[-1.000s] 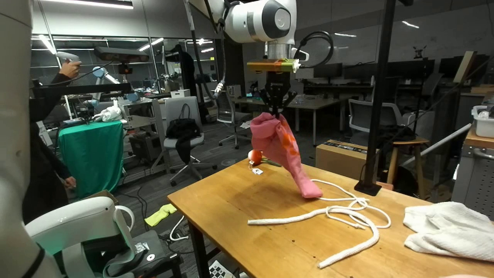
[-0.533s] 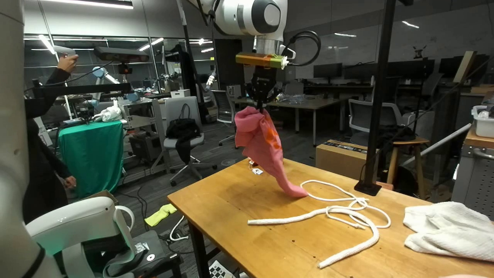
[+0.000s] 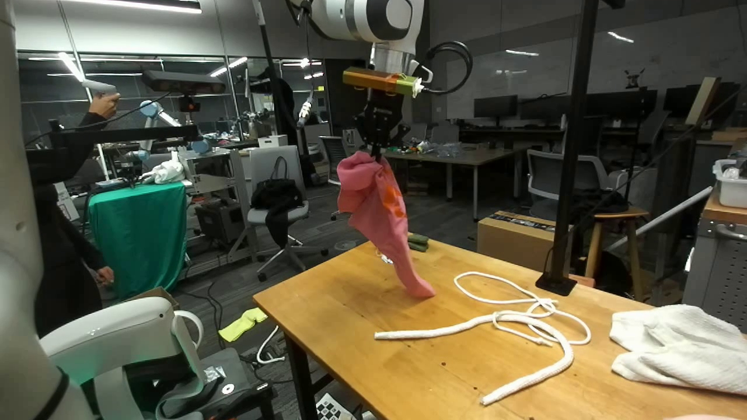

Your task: Put all the items on the table separately

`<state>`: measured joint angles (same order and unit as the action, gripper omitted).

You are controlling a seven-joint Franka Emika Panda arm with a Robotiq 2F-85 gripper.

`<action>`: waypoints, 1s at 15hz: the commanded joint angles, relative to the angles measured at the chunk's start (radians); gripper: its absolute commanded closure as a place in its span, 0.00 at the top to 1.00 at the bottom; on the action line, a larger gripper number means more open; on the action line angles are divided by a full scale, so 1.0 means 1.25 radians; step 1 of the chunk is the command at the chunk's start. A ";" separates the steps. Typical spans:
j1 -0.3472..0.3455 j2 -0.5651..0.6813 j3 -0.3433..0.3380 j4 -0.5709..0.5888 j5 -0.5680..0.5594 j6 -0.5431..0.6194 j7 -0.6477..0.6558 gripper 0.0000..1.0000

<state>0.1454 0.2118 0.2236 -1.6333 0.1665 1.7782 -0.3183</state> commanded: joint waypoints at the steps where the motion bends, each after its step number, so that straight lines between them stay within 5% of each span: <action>1: 0.010 -0.022 0.006 -0.039 0.032 -0.003 -0.027 0.04; 15: 0.028 0.021 0.028 -0.062 0.203 0.005 -0.038 0.04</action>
<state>0.1747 0.2169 0.2606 -1.7012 0.3934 1.7710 -0.3693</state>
